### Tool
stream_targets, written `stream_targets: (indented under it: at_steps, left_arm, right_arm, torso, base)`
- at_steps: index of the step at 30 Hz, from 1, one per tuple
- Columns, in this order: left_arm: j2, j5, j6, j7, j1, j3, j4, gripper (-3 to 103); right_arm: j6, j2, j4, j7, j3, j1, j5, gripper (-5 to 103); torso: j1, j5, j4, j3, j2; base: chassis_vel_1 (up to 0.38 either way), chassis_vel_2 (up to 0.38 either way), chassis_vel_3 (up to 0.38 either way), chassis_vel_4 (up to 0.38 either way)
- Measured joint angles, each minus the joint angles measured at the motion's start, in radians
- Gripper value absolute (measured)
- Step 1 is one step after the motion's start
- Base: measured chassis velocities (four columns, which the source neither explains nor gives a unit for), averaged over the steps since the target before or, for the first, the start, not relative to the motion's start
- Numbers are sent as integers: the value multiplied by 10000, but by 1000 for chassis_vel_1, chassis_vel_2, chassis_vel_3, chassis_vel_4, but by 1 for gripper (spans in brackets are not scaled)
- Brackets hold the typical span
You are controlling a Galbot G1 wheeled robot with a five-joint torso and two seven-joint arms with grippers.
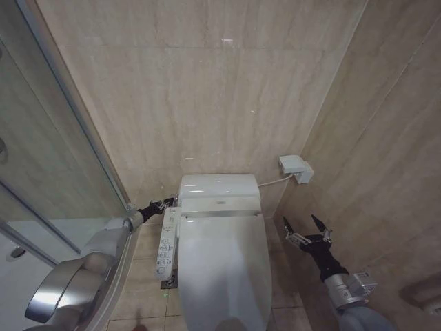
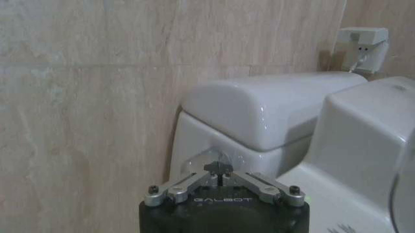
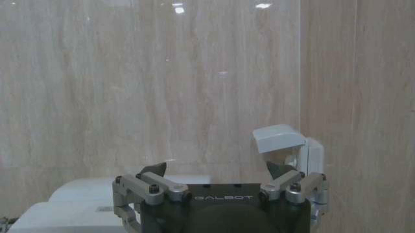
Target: Open the toilet lid, clean the toilet bowl with a toilet brush, close the toilet lid, and flush.
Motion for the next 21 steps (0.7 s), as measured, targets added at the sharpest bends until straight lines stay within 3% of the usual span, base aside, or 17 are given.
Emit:
stream_targets:
  at_steps: [10,21]
  left_arm:
    - [33,18,498,-69,323,-143,185,0]
    - [108,36,517,-133,462,-325,148,0]
  right_arm:
    - [0,0,0,0,0,0,0,100]
    - [0,0,0,0,0,0,0,100]
  torso:
    - [3,-5,1,1,1]
    - [2,-2,-1,1,0]
  base:
    - [0,0,0,0]
    - [0,0,0,0]
